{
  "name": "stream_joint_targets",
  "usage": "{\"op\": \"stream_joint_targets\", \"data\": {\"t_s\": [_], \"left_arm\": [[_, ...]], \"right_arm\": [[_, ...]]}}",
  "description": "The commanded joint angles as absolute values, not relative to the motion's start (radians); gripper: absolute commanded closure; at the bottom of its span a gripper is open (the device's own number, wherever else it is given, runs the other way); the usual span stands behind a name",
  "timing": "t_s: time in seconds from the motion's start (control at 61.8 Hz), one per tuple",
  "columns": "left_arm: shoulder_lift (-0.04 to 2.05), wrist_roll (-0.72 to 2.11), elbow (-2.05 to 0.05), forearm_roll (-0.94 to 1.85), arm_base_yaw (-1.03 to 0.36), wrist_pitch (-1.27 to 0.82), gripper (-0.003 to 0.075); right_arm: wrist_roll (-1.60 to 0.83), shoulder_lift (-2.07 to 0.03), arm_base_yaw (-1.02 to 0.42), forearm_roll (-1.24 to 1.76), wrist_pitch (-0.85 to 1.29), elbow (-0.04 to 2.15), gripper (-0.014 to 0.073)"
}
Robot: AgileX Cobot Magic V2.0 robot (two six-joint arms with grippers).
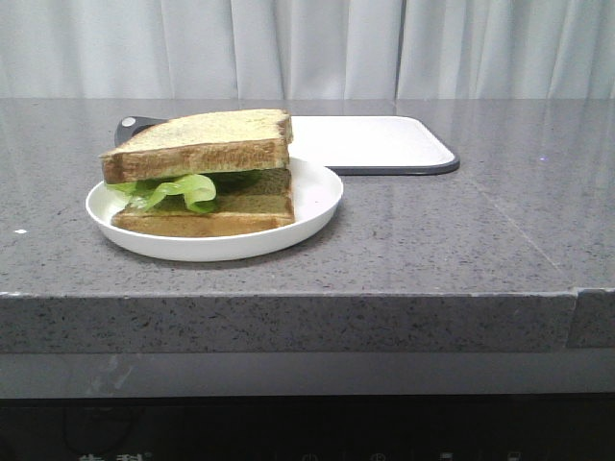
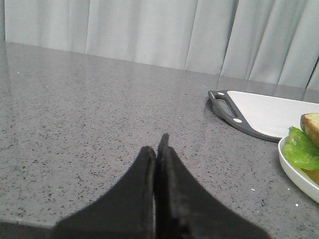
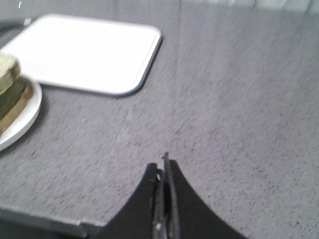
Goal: Left arm grabs bread, right arm adds lettuce
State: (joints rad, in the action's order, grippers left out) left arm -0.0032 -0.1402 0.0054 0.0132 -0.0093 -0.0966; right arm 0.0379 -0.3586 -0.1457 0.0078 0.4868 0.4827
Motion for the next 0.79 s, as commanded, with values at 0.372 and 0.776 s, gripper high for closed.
{"op": "stream_joint_targets", "data": {"t_s": [0.372, 0.776], "left_arm": [[-0.024, -0.148, 0.01, 0.012, -0.009, -0.012, 0.0741], [-0.024, -0.148, 0.01, 0.012, -0.009, -0.012, 0.0741]], "right_arm": [[0.028, -0.009, -0.036, 0.0, 0.035, 0.019, 0.0711], [0.028, 0.032, -0.035, 0.0, 0.072, -0.024, 0.0711]]}}
